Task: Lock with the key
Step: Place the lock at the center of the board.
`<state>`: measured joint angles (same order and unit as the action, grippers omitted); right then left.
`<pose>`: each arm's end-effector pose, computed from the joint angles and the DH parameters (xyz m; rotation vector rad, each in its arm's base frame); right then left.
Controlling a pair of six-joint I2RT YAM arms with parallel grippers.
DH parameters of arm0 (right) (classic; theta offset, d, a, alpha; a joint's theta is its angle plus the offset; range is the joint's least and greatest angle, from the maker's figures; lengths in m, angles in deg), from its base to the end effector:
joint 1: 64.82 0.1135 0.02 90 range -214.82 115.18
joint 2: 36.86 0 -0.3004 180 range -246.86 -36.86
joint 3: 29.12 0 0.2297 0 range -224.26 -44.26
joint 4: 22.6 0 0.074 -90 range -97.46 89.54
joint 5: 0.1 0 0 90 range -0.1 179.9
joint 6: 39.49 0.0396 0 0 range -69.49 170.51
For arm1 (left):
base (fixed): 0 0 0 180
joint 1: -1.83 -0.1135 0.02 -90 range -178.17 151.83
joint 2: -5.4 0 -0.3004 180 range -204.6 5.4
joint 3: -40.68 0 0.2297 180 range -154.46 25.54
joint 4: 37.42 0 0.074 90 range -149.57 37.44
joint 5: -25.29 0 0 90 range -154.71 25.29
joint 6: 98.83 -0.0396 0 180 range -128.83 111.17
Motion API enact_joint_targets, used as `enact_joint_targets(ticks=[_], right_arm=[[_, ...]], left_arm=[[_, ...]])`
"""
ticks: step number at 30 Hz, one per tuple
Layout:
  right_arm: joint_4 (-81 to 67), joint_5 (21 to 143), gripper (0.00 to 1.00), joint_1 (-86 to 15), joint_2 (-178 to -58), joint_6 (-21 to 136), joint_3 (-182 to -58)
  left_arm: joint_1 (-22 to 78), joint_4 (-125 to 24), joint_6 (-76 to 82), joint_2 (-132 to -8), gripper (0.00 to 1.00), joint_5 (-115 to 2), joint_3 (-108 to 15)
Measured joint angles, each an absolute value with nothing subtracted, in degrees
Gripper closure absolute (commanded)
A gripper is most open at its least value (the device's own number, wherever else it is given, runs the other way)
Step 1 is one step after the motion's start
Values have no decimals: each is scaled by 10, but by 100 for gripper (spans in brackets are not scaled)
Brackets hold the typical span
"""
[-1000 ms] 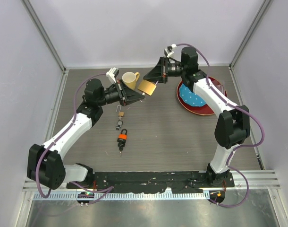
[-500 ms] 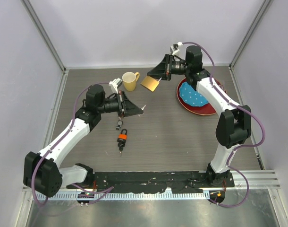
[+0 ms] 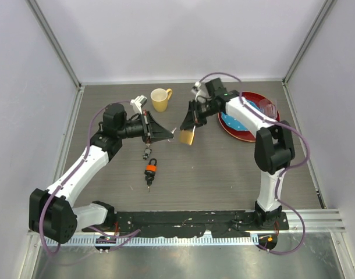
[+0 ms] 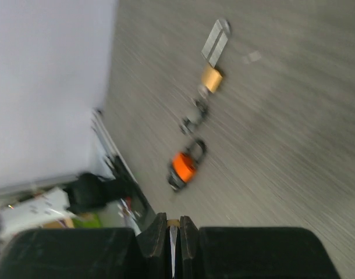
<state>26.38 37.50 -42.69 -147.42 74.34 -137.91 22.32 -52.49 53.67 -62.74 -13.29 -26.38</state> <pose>0.3746 0.1862 0.3117 -0.3977 2.4827 1.4667 0.2071 -0.1104 0.3605 -0.0421 2.1692 -1.7516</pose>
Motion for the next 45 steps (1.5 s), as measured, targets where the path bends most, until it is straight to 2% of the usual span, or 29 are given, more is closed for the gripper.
enact_joint_targets(ticks=[6, 16, 19, 23, 29, 45], right_arm=[[369, 449, 98, -358, -1527, 611, -1353], [340, 482, 97, -319, -1545, 580, -1289], [316, 491, 89, -320, -1549, 582, -1279], [295, 505, 70, -321, -1555, 588, -1268], [292, 534, 56, -323, -1555, 600, -1263], [319, 651, 48, -325, -1545, 625, -1275]], left_arm=[[223, -533, 535, -649, 100, -147, -261], [223, -526, 542, -665, 100, -172, -200], [222, -524, 541, -667, 100, -172, -192], [222, -524, 541, -669, 100, -174, -185], [221, -525, 535, -679, 100, -175, -181], [221, -562, 493, -705, 100, -187, -176]])
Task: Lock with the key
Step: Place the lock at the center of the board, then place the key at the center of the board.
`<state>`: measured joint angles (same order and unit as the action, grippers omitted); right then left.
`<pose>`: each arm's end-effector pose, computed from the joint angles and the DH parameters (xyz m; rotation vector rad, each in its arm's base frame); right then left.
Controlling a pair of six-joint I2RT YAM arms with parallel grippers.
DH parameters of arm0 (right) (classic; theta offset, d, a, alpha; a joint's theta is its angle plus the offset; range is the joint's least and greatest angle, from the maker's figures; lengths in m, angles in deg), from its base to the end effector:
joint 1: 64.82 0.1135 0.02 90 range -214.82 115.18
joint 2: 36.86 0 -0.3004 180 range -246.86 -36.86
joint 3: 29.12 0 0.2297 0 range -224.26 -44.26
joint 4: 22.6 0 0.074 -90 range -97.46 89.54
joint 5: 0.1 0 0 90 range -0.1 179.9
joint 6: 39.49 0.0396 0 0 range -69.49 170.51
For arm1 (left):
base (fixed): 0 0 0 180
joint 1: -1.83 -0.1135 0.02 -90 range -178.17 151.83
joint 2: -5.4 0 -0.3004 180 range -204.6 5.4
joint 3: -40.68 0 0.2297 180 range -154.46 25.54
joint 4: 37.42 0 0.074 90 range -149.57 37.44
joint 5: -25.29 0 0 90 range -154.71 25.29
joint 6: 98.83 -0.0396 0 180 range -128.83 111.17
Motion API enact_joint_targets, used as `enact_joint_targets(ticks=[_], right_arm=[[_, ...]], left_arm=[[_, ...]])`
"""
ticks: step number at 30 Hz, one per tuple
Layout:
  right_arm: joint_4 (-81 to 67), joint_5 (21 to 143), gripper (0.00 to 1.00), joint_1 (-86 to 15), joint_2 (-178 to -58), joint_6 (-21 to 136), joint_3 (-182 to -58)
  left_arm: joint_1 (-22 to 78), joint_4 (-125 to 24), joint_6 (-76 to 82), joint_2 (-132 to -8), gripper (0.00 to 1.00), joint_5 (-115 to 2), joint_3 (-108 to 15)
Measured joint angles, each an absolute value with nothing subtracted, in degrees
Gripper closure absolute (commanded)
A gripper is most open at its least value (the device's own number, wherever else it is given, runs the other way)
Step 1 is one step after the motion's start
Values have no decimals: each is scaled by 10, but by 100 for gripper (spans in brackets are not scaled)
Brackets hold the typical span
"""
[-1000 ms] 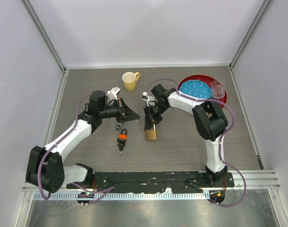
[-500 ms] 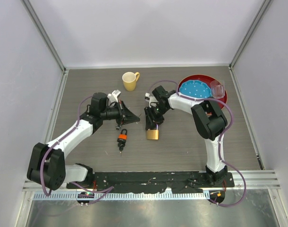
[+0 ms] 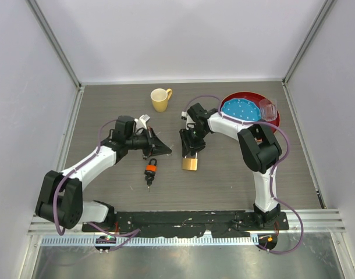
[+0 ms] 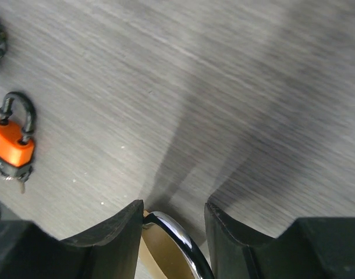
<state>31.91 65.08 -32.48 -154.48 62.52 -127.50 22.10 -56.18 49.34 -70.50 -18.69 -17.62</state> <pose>0.3349 0.2317 0.1984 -0.6116 2.8862 0.7598 0.2223 -0.1125 0.2752 -0.2952 2.4642 -1.5741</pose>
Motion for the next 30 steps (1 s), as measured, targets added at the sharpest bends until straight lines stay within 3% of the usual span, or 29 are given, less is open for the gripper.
enact_joint_targets(ticks=[10, 24, 30], right_arm=[[355, 728, 40, -336, -1545, 617, -1320], [373, 733, 39, -339, -1545, 615, -1351], [376, 733, 33, -345, -1525, 637, -1377]], left_arm=[[221, -606, 472, -766, 100, -217, -178], [228, -626, 461, -834, 100, -241, -207], [260, -627, 462, -890, 100, -259, -260]])
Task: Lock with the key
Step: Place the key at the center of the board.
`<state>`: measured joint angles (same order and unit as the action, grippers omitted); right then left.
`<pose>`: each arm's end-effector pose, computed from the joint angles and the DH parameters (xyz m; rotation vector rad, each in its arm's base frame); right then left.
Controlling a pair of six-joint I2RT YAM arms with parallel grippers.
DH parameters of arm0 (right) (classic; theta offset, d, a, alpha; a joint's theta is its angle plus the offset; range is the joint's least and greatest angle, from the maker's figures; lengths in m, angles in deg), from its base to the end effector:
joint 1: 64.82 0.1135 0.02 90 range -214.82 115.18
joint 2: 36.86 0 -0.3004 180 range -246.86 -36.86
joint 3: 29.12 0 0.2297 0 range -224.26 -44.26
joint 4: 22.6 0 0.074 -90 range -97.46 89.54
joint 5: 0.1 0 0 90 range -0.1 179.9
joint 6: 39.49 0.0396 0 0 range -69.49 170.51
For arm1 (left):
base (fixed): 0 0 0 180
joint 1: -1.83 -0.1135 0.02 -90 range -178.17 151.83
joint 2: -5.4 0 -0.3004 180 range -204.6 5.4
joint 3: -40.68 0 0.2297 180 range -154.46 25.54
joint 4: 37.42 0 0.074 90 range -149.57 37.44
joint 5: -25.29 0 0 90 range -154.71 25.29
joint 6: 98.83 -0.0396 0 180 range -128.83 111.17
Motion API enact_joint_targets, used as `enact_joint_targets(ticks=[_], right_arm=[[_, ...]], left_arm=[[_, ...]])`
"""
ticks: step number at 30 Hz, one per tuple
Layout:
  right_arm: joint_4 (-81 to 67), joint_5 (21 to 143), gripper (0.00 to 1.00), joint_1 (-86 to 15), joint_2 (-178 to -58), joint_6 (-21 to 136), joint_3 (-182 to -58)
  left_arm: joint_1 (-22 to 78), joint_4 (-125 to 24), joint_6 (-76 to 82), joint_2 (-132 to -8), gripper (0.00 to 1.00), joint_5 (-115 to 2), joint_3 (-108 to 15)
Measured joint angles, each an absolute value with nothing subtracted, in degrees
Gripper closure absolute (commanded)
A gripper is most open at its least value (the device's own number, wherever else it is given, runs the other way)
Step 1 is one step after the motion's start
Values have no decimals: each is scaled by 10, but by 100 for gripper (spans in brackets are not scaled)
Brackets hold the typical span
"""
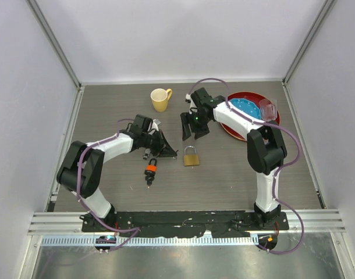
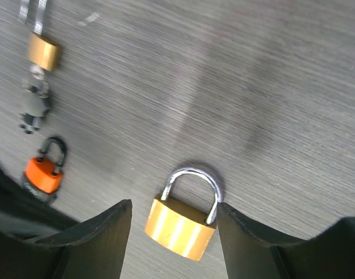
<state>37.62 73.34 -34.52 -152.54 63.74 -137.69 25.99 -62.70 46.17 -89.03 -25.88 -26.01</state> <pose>0.3580 0.2223 0.2525 -0.5002 2.7784 0.5911 0.2723 -0.1494 0.2223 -0.4200 2.7453 -1.3369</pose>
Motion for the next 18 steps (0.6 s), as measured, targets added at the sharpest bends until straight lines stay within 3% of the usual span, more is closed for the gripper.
enact_joint_targets(ticks=[6, 9, 10, 13, 15, 18], right_arm=[[374, 717, 27, -354, -1462, 664, -1380], [371, 712, 27, -358, -1430, 674, -1380], [370, 710, 27, -360, -1421, 677, -1379], [369, 703, 26, -366, -1399, 683, -1377], [367, 700, 27, -368, -1393, 686, -1374], [368, 696, 26, -372, -1392, 689, -1370]], left_arm=[[276, -625, 461, -938, 97, -273, -292], [277, -625, 457, -966, 83, -276, -301], [278, -626, 455, -975, 71, -276, -304], [282, -627, 447, -988, 49, -278, -307], [285, -630, 444, -988, 39, -285, -307], [288, -637, 438, -985, 35, -299, -308]])
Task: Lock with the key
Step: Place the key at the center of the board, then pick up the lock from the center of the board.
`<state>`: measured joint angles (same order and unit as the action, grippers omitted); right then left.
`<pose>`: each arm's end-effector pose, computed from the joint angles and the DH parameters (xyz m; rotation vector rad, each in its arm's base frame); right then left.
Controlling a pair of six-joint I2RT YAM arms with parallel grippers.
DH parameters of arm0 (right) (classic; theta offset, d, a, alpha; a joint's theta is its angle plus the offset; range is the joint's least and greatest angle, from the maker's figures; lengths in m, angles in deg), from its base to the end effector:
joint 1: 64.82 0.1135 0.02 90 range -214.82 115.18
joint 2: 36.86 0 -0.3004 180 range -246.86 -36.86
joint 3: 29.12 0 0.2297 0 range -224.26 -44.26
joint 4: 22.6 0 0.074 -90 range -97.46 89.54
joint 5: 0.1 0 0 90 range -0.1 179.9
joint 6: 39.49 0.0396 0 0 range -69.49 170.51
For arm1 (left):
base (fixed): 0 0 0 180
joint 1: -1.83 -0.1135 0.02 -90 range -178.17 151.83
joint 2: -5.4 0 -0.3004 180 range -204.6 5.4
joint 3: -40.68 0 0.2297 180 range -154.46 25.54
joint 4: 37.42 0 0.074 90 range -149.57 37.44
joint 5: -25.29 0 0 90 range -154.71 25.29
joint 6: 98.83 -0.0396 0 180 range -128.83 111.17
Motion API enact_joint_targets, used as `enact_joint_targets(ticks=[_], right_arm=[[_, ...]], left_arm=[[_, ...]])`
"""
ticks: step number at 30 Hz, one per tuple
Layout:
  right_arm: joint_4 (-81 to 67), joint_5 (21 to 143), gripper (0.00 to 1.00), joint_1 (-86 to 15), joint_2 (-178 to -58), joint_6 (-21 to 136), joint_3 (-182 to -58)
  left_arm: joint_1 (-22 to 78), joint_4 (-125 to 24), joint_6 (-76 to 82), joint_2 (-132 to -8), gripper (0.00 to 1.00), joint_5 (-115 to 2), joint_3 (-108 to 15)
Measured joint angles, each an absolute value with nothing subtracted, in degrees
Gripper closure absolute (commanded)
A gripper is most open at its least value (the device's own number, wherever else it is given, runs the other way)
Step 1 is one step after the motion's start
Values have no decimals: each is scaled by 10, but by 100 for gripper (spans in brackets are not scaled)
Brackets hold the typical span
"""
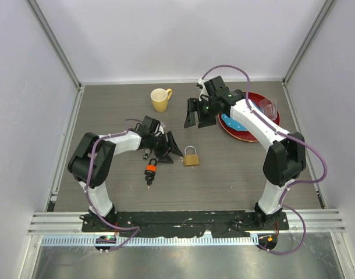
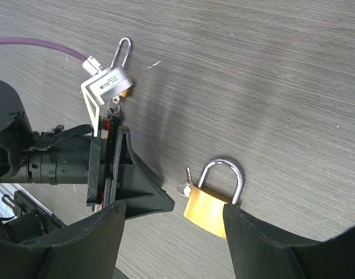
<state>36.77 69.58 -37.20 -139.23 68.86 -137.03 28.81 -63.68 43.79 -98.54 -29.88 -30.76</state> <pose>0.3291 0.1877 0.3394 -0.3609 2.5728 0.7586 0.2939 -0.1750 0.1906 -0.3905 2.8478 -1.2025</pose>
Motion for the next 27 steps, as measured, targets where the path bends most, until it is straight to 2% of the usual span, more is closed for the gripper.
enact_joint_targets(ticks=[9, 17, 20, 27], right_arm=[[367, 680, 19, -376, -1392, 689, -1370], [355, 667, 17, -379, -1378, 694, -1368], [345, 664, 13, -381, -1364, 700, -1363], [325, 647, 12, -383, -1355, 713, -1346]], left_arm=[[288, -663, 430, -938, 25, -335, -331], [263, -686, 408, -875, 8, -373, -354], [251, -739, 370, -869, 7, -420, -391], [247, -869, 262, -870, 9, -567, -464]])
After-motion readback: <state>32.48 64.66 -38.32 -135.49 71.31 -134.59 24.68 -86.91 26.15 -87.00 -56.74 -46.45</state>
